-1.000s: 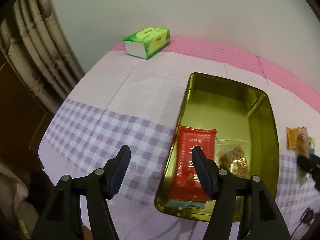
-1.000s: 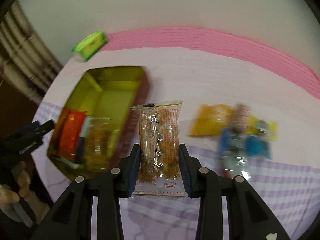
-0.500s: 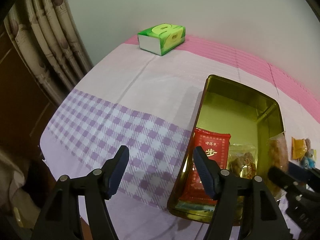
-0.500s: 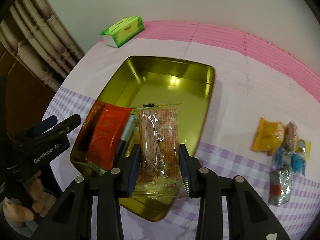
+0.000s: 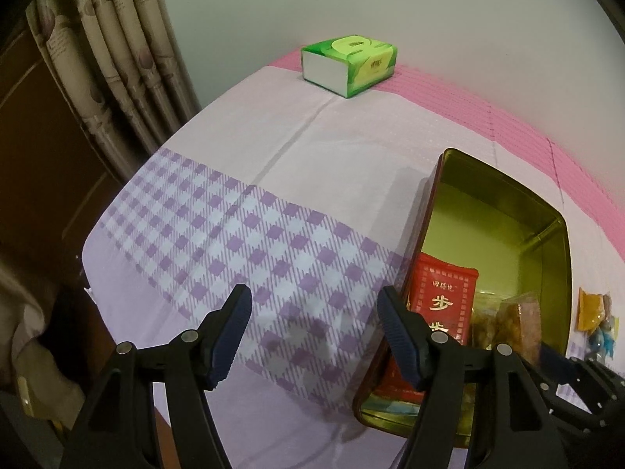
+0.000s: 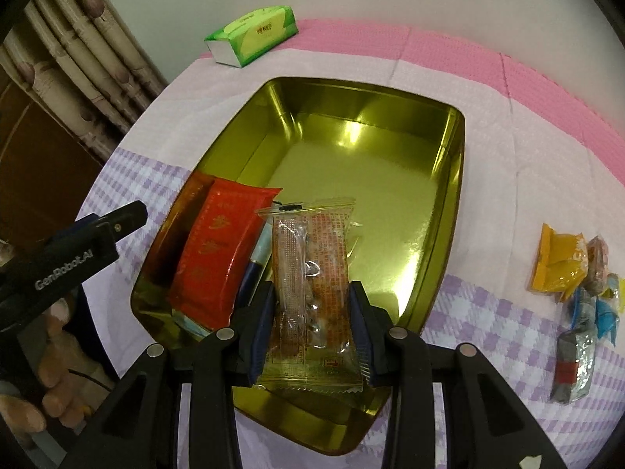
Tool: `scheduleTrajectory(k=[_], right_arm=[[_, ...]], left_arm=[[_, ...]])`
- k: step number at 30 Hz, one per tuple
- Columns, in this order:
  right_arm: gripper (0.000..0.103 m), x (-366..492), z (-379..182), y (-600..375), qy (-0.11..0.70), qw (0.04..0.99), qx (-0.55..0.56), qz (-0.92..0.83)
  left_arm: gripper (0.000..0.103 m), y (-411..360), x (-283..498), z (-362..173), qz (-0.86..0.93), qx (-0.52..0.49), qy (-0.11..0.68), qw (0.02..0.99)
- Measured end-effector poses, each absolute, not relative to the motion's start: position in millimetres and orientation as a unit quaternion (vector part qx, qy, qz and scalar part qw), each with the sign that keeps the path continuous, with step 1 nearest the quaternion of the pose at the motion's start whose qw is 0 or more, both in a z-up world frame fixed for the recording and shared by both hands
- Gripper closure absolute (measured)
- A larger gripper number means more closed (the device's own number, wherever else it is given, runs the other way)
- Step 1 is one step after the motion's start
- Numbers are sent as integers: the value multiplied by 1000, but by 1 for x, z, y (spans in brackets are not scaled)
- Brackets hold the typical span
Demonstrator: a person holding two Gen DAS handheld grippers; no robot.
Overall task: Organize snacks
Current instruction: 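Lower the long-biscuit bag into the tin and open the right gripper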
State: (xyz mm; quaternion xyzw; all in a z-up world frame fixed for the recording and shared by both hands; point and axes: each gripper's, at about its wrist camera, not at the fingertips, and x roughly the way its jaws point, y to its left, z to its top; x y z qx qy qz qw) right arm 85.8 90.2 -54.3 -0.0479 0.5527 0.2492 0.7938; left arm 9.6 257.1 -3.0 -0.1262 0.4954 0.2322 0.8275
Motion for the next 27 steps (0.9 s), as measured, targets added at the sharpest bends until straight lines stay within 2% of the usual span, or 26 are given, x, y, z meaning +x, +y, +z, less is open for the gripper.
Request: scheduleTrajectory(k=[19, 27], right_arm=[[66, 82, -61, 86, 560, 788, -38, 255], [58, 78, -52, 81, 551, 793, -35, 258]], left_arm=[[35, 258, 9, -5, 232, -133, 499, 824], [35, 257, 9, -7, 233, -136, 501, 822]])
